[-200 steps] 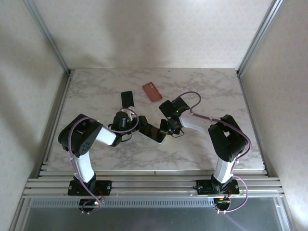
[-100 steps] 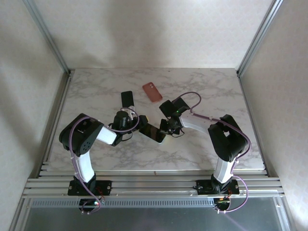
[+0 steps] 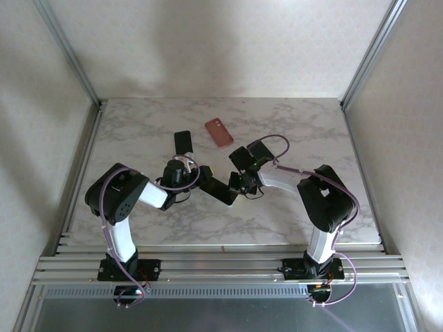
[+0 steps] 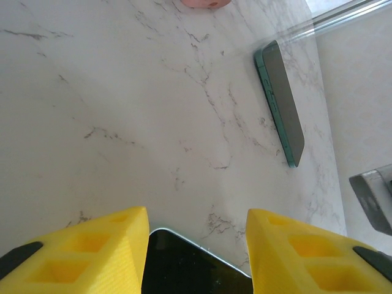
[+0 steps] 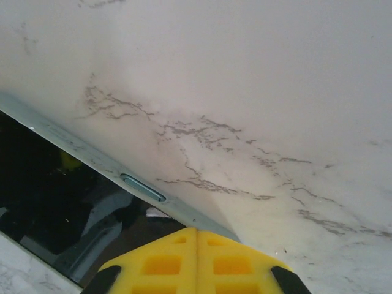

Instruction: Put the phone into the phone case

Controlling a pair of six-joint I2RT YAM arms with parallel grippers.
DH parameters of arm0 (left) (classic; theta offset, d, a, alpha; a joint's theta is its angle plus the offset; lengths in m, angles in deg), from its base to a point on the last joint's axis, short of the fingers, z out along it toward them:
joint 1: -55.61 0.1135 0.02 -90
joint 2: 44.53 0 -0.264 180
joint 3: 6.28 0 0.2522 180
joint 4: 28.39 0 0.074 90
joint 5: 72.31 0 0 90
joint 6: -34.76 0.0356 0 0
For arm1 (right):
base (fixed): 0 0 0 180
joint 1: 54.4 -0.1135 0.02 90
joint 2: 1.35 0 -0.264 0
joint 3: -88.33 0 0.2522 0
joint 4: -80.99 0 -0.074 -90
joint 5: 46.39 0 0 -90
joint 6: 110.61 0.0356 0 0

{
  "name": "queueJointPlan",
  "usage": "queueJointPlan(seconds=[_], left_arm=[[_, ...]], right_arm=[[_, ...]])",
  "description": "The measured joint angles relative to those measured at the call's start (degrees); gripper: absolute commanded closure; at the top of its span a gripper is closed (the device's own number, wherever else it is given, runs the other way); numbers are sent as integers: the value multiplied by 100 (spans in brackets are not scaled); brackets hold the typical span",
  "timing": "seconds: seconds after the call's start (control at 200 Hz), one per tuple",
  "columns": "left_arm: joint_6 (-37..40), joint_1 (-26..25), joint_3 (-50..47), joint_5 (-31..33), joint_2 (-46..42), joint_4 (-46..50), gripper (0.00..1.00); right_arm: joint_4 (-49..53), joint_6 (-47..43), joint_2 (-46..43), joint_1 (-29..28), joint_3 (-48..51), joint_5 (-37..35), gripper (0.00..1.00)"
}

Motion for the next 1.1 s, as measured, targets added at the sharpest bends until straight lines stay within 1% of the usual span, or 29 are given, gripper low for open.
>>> queueJointPlan(seconds=[0.29, 0.396, 0.571, 0.686, 0.876, 0.996, 1.097], left_arm=[[2, 0, -66, 61, -92, 57, 55], [22, 28, -240, 131, -372, 295, 55], [175, 160, -487, 289, -1073, 828, 56], [260, 168, -619, 354, -1460, 1023, 55], [278, 131, -1069, 413, -1917, 1287, 55], [240, 7, -1303, 413, -2017, 1338, 55], [164, -94, -1410, 409, -2015, 1333, 55]], right_arm=[[-127, 140, -57, 0, 98, 2, 100], [-258, 205, -177, 0, 151, 2, 100], [-365, 264, -299, -11, 234, 17, 100], [-337, 271, -361, -85, 251, 138, 91], [-243, 247, -837, -175, 352, 271, 84], [-293, 229, -1178, -175, 555, 289, 84], [-361, 214, -1268, -175, 807, 367, 85]])
